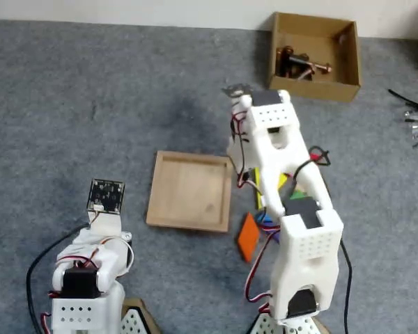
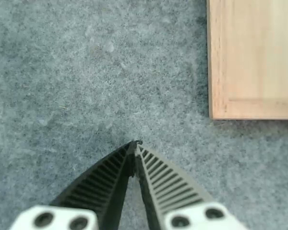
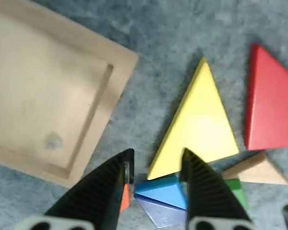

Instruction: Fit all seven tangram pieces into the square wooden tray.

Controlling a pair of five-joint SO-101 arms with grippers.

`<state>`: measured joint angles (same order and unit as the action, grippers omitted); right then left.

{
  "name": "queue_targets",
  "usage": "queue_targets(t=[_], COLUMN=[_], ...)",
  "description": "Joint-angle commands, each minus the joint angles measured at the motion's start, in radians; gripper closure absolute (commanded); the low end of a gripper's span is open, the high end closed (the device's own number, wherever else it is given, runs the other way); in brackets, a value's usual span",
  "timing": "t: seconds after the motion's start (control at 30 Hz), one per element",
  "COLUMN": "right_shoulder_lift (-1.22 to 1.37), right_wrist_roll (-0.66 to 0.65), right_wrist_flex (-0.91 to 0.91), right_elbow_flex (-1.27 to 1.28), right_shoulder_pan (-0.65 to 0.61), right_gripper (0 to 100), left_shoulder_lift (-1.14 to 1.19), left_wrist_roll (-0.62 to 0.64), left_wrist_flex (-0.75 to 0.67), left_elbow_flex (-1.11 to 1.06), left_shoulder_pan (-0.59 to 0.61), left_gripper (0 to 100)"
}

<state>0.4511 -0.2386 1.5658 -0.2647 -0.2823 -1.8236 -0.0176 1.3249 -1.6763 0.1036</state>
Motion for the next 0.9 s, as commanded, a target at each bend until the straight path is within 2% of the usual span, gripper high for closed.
queue_targets(t=[0.0,0.27,0.5,0.87], right_shoulder_lift=[-0.033,-0.033,-0.035,-0.033], right_wrist_roll=[-0.023,-0.025,-0.071,-0.109], right_wrist_flex=[0.007,-0.061,-0.153,-0.278], right_elbow_flex=[-0.050,0.036,0.153,0.285], right_shoulder_pan=[0.036,0.045,0.068,0.094], right_gripper=[78.6,78.0,69.7,69.6], left_shoulder_lift=[-0.010,-0.010,-0.010,-0.010], left_wrist_roll=[0.002,0.002,0.002,0.002], left_wrist_flex=[0.003,0.003,0.003,0.003], left_elbow_flex=[-0.018,-0.018,-0.018,-0.018], left_shoulder_pan=[-0.012,-0.012,-0.012,-0.012], left_gripper=[99,99,99,99])
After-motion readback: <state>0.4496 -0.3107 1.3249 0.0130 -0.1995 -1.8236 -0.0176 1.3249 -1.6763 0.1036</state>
